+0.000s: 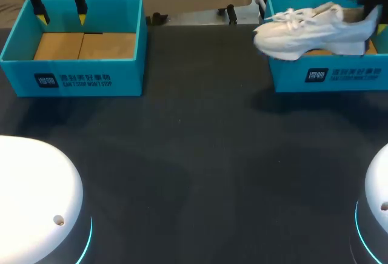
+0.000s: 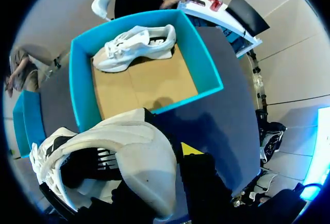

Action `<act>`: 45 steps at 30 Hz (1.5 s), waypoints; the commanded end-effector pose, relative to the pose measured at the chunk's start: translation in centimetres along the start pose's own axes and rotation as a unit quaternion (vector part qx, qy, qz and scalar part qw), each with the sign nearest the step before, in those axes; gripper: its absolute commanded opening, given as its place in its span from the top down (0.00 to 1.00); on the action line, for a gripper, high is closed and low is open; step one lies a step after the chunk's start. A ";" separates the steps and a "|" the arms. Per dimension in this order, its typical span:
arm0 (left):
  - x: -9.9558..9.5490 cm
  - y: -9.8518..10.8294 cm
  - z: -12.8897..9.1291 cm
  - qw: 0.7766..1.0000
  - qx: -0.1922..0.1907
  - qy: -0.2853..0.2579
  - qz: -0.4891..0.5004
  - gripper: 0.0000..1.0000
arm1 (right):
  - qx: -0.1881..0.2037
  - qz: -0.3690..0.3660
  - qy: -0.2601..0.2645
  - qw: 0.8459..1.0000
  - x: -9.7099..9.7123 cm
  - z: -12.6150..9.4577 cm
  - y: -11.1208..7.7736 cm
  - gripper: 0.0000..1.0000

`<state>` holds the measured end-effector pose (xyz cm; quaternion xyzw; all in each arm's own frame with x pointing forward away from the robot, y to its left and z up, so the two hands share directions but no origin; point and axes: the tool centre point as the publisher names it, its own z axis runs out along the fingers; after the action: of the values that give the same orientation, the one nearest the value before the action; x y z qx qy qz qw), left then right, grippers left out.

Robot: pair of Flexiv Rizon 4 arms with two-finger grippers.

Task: Take the shoe out of the shoebox, open the shoe tongue, remove and reinsert the insole, then place the shoe into the shoebox

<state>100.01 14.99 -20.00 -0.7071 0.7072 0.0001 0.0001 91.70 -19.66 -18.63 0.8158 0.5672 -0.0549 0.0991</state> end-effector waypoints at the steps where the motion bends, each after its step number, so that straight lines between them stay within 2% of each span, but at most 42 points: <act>1: 0.0 0.0 0.0 1.000 0.000 0.000 0.000 0.00 | -0.053 0.005 -0.005 0.999 1.1 -1.1 -5.3 1.00; 9: 0.0 0.0 0.0 1.000 0.000 0.000 0.000 0.00 | -0.058 0.014 -0.026 0.998 3.6 -2.2 -10.7 1.00; 16: 0.0 0.0 0.0 1.000 0.000 0.000 0.000 0.00 | -0.048 0.029 -0.015 0.998 5.3 -3.2 -16.1 1.00; 26: 0.0 0.0 0.0 1.000 0.000 0.000 0.000 0.00 | -0.048 0.028 -0.019 0.998 7.0 -4.2 -22.4 1.00; 38: 0.0 0.0 0.0 1.000 0.000 0.000 0.000 0.00 | -0.021 0.004 -0.007 1.000 8.7 -5.0 -28.3 1.00; 45: 0.0 0.0 0.0 1.000 0.000 0.000 0.000 0.00 | -0.021 0.004 -0.007 1.000 8.7 -5.0 -28.3 1.00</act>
<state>100.01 14.99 -20.00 -0.7071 0.7071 0.0001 0.0000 68.06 -1.05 -18.37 0.8150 0.5645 -0.0479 0.1219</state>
